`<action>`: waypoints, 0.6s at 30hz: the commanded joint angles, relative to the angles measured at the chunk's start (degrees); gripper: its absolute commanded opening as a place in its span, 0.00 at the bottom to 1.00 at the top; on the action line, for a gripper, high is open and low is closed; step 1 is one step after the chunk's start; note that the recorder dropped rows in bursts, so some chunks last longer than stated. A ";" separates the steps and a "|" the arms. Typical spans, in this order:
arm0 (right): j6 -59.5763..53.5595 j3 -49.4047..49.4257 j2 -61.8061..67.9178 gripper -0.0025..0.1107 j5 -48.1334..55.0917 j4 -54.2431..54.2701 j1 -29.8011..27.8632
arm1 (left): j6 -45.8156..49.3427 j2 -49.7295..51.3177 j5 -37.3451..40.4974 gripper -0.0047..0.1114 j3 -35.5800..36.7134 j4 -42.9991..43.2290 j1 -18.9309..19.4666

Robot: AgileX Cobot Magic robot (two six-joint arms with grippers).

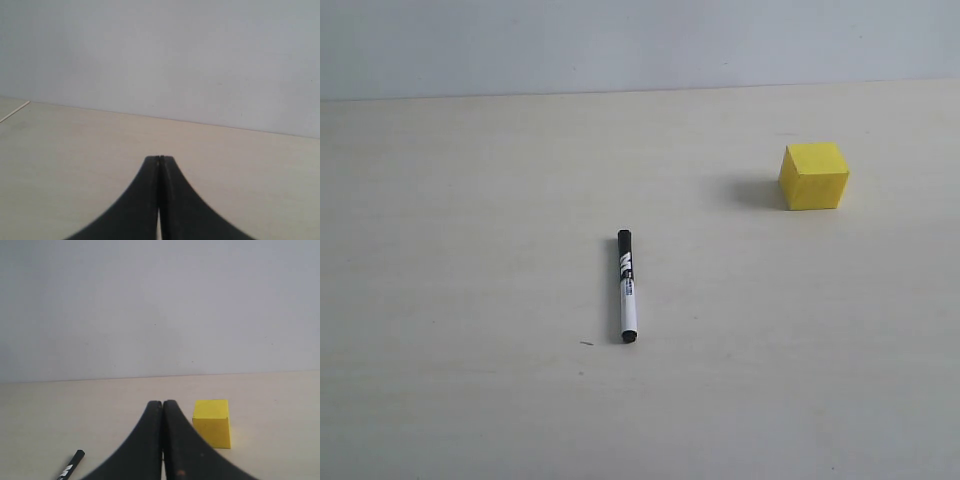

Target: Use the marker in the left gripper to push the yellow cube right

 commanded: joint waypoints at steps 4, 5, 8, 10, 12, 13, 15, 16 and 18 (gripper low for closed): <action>-0.15 0.25 -0.33 0.02 -0.28 -0.10 0.07 | -0.16 -0.33 0.14 0.04 0.00 0.00 0.10; -0.15 0.25 -0.33 0.02 -0.28 -0.10 0.07 | -0.16 -0.33 0.14 0.04 0.00 0.00 0.10; -0.15 0.25 -0.33 0.02 -0.28 -0.55 0.07 | -0.16 -0.33 0.14 0.04 0.00 0.00 0.10; -0.15 0.25 -0.33 0.02 -0.28 -0.55 0.07 | -0.16 -0.33 0.14 0.04 0.00 0.00 0.10; -0.15 0.25 -0.33 0.02 -0.28 -0.55 0.07 | -0.16 -0.33 0.14 0.04 0.00 0.00 0.10; -0.15 0.25 -0.33 0.02 -0.28 -0.55 0.07 | -0.16 -0.33 0.14 0.04 0.00 0.00 0.10; -0.15 0.25 -0.33 0.02 -0.28 -0.55 0.07 | -0.16 -0.33 0.14 0.04 0.00 0.00 0.10; -0.15 0.25 -0.33 0.02 -0.28 -0.55 0.07 | -0.16 -0.33 0.14 0.04 0.00 0.00 0.10; -0.15 0.25 -0.33 0.02 -0.28 -0.55 0.07 | -0.16 -0.33 0.14 0.04 0.00 0.00 0.10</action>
